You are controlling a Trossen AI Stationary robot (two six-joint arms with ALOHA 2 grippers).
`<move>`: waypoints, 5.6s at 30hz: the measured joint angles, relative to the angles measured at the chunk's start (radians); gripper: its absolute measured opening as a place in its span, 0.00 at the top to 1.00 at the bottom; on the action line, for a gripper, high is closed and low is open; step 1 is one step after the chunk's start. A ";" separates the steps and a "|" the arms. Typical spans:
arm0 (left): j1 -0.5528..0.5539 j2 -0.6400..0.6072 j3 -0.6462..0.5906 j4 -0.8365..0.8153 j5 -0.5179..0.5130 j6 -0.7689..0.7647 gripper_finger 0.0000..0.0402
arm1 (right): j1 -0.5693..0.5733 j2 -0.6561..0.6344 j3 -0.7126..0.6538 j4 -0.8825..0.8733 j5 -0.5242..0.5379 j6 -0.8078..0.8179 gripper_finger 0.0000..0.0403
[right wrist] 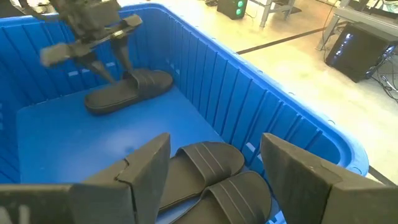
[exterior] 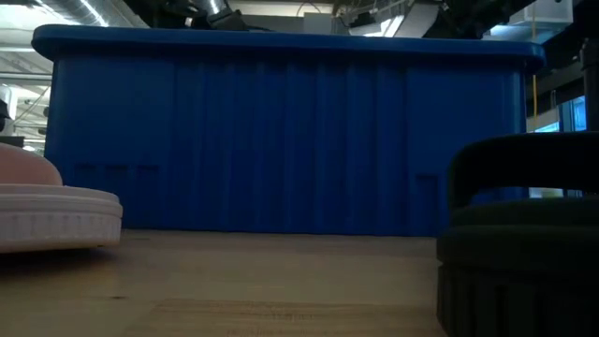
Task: Pick and place slides into bin
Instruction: Put the black slide into the organizer bin
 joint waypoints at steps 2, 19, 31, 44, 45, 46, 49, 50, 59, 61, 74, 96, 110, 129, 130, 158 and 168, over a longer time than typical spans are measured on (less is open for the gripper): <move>-0.024 -0.005 0.034 0.001 0.071 -0.003 0.54 | 0.000 0.000 0.000 0.000 0.000 -0.009 0.38; -0.425 -0.007 0.392 0.016 0.052 0.052 0.54 | 0.000 -0.001 0.000 0.000 0.000 -0.076 0.38; -0.799 0.021 0.392 0.036 -0.315 0.046 0.54 | 0.000 -0.001 0.000 0.000 -0.001 -0.078 0.38; -0.857 0.256 0.390 0.074 -0.292 -0.057 0.54 | 0.000 0.000 0.000 0.001 -0.003 -0.073 0.38; -0.854 0.263 0.390 0.094 -0.258 -0.063 0.54 | 0.000 0.000 0.000 0.001 -0.003 -0.073 0.38; -0.850 0.265 0.390 0.111 -0.229 -0.064 0.54 | 0.000 0.000 0.000 0.001 -0.003 -0.073 0.38; -0.841 0.265 0.390 0.134 -0.190 -0.065 0.54 | 0.000 0.000 0.000 0.001 -0.003 -0.074 0.38; -0.840 0.265 0.390 0.135 -0.190 -0.064 0.54 | 0.000 0.000 0.000 0.000 -0.003 -0.074 0.38; -0.850 0.243 0.391 0.133 -0.205 -0.064 0.54 | 0.000 0.000 0.000 0.000 -0.003 -0.074 0.38; -0.850 0.224 0.391 0.125 -0.215 -0.064 0.54 | 0.000 0.000 0.000 0.000 -0.003 -0.075 0.38; -0.836 0.105 0.391 -0.005 -0.293 -0.063 0.54 | 0.000 0.000 0.000 -0.002 -0.002 -0.074 0.38; -0.833 0.084 0.390 -0.073 -0.373 -0.168 0.54 | 0.001 0.010 0.000 -0.050 -0.003 -0.071 0.38; -0.875 0.197 0.392 0.020 -0.417 -0.134 0.54 | 0.001 0.030 0.000 -0.094 -0.003 -0.049 0.38; -1.001 0.686 0.404 0.441 -0.616 -0.131 0.54 | 0.001 0.100 0.000 -0.122 -0.002 -0.077 0.38; -1.002 0.702 0.421 0.441 -0.636 -0.124 0.54 | 0.001 0.100 0.000 -0.135 -0.002 -0.077 0.38; -0.979 0.879 0.703 0.243 -0.692 -0.089 0.54 | 0.001 0.099 0.000 -0.219 -0.002 -0.077 0.38; -0.976 0.879 0.703 0.250 -0.691 -0.089 0.55 | 0.001 0.099 0.000 -0.219 -0.003 -0.081 0.38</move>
